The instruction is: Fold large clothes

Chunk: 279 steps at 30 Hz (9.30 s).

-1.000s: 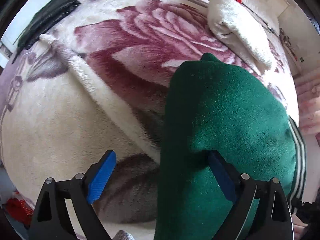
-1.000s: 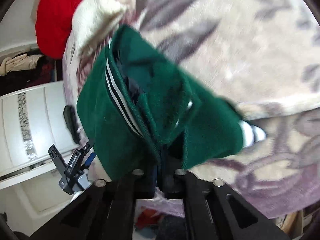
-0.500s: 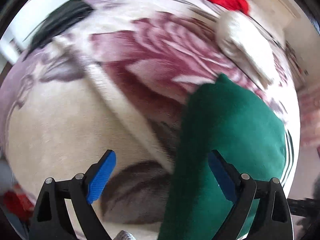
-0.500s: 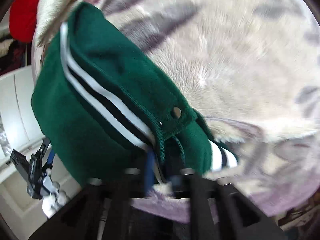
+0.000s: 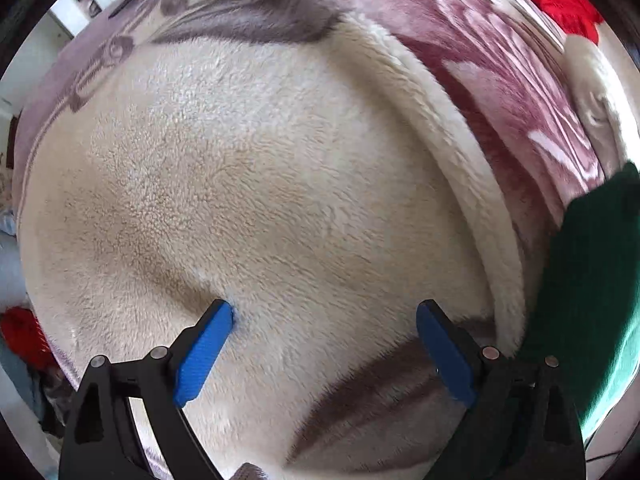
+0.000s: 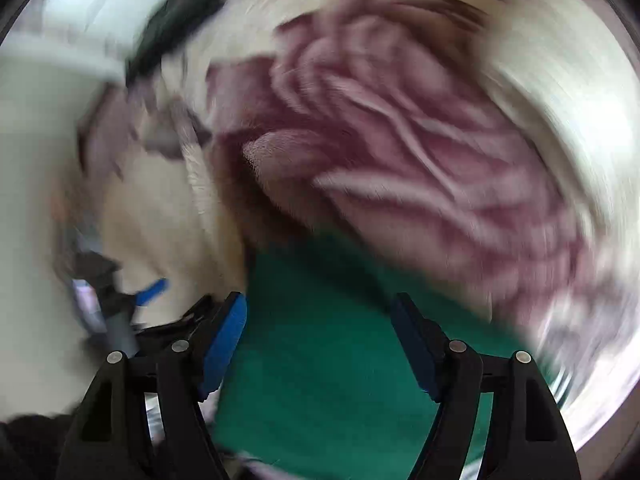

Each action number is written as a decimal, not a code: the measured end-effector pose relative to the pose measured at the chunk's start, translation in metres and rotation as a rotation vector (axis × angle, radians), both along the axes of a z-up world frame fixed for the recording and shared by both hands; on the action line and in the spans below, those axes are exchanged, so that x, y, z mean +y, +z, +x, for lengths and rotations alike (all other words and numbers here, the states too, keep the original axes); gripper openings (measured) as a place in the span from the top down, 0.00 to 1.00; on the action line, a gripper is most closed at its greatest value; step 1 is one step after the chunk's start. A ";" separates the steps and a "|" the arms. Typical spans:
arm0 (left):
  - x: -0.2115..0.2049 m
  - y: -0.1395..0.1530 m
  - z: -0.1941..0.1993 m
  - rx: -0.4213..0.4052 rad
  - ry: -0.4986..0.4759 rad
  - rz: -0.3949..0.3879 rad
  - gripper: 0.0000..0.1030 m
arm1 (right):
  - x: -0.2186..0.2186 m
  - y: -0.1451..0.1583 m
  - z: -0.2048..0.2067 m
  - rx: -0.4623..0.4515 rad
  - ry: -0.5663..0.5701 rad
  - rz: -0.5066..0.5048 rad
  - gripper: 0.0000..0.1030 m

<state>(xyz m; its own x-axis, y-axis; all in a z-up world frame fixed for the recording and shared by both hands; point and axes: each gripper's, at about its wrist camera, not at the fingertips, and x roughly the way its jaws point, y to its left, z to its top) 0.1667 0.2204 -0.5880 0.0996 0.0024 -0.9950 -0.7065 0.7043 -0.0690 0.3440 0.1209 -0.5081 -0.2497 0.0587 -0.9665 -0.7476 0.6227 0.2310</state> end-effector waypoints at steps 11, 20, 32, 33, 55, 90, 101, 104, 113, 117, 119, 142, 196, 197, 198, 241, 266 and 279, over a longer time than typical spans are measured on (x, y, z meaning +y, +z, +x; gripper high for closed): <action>0.024 0.014 -0.005 -0.123 0.042 -0.055 0.08 | -0.053 -0.086 0.053 0.624 -0.802 -0.056 0.81; 0.021 0.040 0.030 -0.296 -0.046 -0.249 0.08 | -0.096 -0.009 0.082 0.569 -0.831 0.308 0.22; -0.052 0.022 0.171 -0.391 -0.276 -0.508 0.53 | -0.287 0.027 0.047 0.213 -0.958 0.200 0.22; -0.054 0.018 0.177 -0.368 -0.279 -0.496 0.59 | -0.303 0.017 0.037 0.196 -0.973 0.193 0.22; -0.061 0.017 0.180 -0.288 -0.345 -0.396 0.63 | -0.388 -0.074 0.011 0.242 -1.079 0.251 0.70; -0.064 0.024 0.173 -0.318 -0.330 -0.346 0.62 | -0.500 -0.125 -0.204 0.425 -1.630 0.489 0.70; -0.064 0.028 0.175 -0.281 -0.331 -0.392 0.60 | -0.525 -0.165 -0.225 0.596 -1.718 0.680 0.57; -0.062 0.044 0.171 -0.294 -0.304 -0.367 0.57 | -0.544 -0.117 -0.215 0.437 -1.685 0.529 0.26; -0.057 0.107 0.120 -0.377 -0.260 -0.058 0.13 | -0.454 -0.078 -0.142 0.368 -1.228 0.329 0.26; -0.052 0.081 0.068 -0.217 -0.256 0.096 0.13 | -0.416 -0.087 -0.128 0.361 -1.184 0.329 0.64; -0.048 0.050 0.039 -0.119 -0.246 0.097 0.13 | -0.414 -0.078 -0.126 0.338 -1.206 0.281 0.76; -0.022 -0.001 0.007 -0.029 -0.142 0.029 0.00 | -0.448 -0.028 -0.107 0.127 -1.129 0.121 0.32; -0.090 -0.009 0.111 -0.474 -0.280 -0.584 0.08 | -0.307 -0.184 0.051 0.746 -0.810 0.812 0.00; -0.084 -0.010 0.113 -0.482 -0.269 -0.586 0.09 | -0.298 -0.184 0.052 0.748 -0.774 0.816 0.00; -0.081 -0.010 0.116 -0.487 -0.269 -0.595 0.09 | -0.291 -0.187 0.054 0.726 -0.750 0.778 0.00; -0.096 0.066 0.187 -0.516 -0.507 -0.563 0.54 | -0.230 -0.129 0.068 0.453 -1.044 0.862 0.61; -0.019 0.003 0.545 -0.549 -0.608 -0.635 0.39 | -0.160 -0.138 0.495 0.236 -1.100 0.783 0.60; -0.045 0.073 0.494 -0.490 -0.663 -0.165 0.34 | -0.134 -0.086 0.375 -0.264 -1.013 0.137 0.19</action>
